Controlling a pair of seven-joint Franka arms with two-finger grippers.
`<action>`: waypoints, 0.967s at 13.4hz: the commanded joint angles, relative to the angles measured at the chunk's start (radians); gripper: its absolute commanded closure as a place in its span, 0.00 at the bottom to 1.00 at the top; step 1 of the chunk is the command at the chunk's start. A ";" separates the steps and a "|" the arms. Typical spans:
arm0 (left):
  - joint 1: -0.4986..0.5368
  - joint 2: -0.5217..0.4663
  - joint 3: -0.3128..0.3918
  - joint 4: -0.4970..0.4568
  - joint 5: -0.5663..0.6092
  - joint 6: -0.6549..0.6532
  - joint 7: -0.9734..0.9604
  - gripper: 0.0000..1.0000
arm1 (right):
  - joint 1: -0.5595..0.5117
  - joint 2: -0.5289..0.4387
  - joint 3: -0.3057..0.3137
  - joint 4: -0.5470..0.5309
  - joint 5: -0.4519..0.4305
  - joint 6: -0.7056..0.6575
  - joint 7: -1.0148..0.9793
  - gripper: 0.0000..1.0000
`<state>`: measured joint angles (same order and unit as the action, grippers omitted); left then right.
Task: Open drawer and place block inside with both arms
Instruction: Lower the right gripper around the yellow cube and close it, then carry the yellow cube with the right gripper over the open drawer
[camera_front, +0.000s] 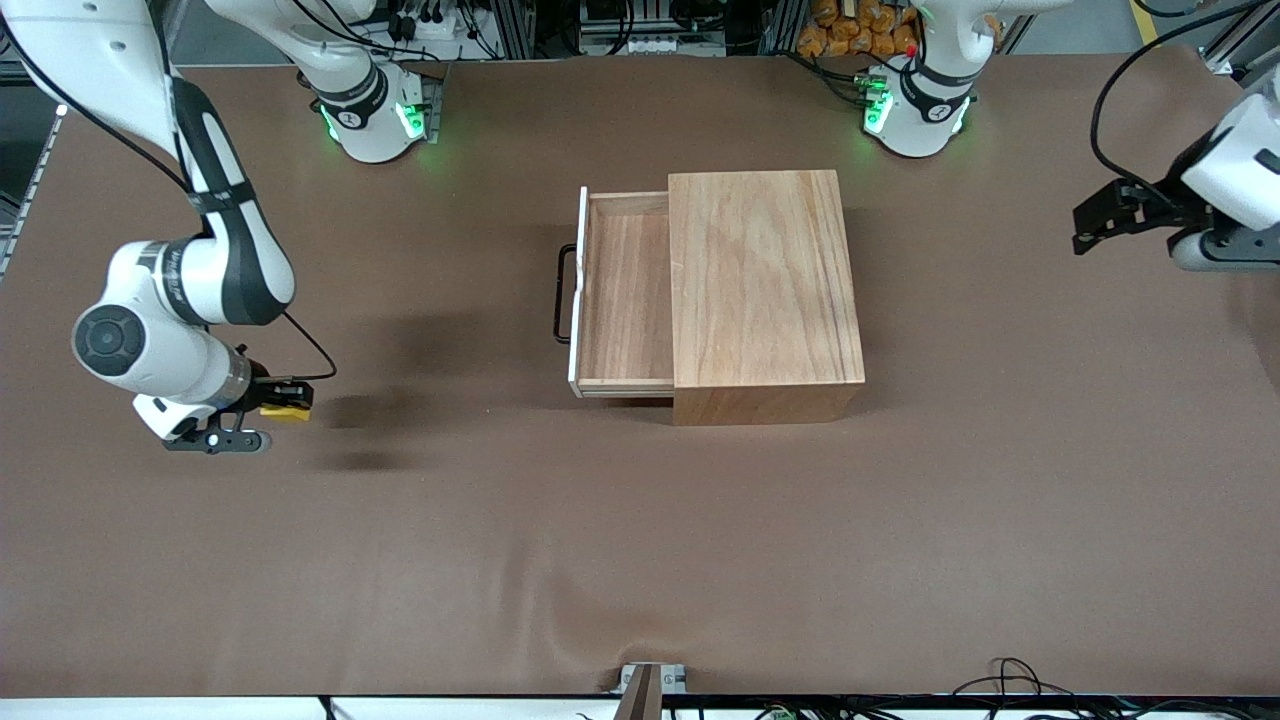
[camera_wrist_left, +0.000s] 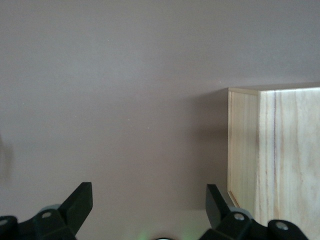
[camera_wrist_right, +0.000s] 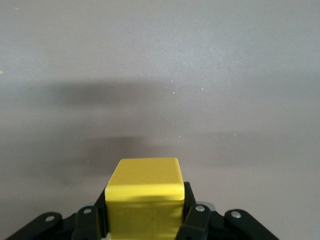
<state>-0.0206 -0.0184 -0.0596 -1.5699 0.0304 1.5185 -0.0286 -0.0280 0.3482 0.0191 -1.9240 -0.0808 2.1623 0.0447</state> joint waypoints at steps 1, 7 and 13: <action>0.007 0.023 0.009 0.039 0.005 0.018 0.033 0.00 | -0.003 -0.023 0.015 0.060 0.027 -0.102 -0.002 0.96; 0.011 0.023 0.009 0.030 0.005 0.016 0.029 0.00 | 0.016 -0.023 0.024 0.256 0.173 -0.336 0.007 0.96; 0.011 0.023 0.007 0.027 0.005 0.011 0.022 0.00 | 0.175 -0.023 0.027 0.408 0.219 -0.449 0.166 0.96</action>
<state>-0.0165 0.0015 -0.0459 -1.5558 0.0303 1.5391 -0.0161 0.0898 0.3265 0.0493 -1.5811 0.1014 1.7655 0.1239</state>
